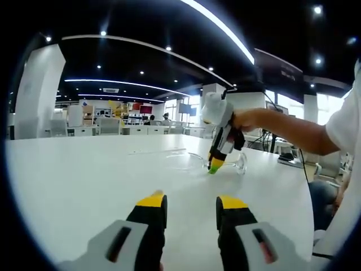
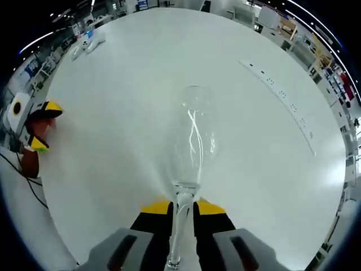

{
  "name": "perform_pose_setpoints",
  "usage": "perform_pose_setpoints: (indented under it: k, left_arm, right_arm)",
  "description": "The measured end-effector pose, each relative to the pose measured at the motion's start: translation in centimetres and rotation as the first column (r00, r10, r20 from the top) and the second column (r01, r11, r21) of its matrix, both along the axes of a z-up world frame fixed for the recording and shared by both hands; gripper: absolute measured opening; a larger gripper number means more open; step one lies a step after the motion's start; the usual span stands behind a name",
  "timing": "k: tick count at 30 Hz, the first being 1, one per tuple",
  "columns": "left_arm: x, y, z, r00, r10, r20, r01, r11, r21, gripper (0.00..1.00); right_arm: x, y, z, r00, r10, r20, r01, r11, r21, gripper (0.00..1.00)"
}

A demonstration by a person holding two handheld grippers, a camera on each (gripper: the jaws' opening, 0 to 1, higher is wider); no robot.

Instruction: Stand the stemmed glass upright on the table place it in front of you

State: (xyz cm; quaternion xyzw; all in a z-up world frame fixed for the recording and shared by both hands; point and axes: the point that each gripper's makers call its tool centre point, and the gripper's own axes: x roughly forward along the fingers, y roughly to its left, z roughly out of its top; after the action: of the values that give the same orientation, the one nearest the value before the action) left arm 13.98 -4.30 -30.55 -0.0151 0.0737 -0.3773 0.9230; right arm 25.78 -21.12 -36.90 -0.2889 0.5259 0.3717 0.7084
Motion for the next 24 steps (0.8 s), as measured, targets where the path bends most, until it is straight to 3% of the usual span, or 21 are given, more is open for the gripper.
perform_pose_setpoints:
  k: [24]
  left_arm:
    - [0.05, 0.32, -0.23, 1.0, 0.004, -0.003, -0.004, 1.0, 0.007, 0.35]
  right_arm:
    - [0.42, -0.19, -0.24, 0.998, -0.055, -0.004, 0.055, 0.998, -0.004, 0.12]
